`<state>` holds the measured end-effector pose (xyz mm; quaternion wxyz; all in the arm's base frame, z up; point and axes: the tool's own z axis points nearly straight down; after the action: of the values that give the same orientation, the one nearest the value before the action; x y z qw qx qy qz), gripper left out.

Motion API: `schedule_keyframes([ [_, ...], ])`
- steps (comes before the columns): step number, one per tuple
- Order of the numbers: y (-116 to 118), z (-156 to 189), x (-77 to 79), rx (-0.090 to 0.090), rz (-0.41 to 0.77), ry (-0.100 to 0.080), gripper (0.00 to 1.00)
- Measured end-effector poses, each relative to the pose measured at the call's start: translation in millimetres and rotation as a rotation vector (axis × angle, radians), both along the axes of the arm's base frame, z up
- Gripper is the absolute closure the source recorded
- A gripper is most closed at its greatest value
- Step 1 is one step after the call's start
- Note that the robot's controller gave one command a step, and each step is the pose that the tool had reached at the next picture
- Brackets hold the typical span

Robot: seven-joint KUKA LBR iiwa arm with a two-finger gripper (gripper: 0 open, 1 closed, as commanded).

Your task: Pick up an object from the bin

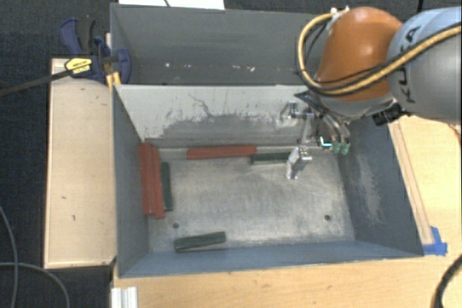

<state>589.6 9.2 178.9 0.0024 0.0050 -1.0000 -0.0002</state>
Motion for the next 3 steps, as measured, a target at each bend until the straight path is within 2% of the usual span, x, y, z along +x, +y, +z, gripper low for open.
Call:
schedule_keyframes([
  [1,0.0,4.5,1.8,0.000,0.000,-0.008,0.00],
  [2,-8.6,-59.5,4.5,0.000,-0.016,-0.013,0.00],
  [3,-9.3,-103.5,3.2,0.000,-0.034,-0.008,0.00],
])
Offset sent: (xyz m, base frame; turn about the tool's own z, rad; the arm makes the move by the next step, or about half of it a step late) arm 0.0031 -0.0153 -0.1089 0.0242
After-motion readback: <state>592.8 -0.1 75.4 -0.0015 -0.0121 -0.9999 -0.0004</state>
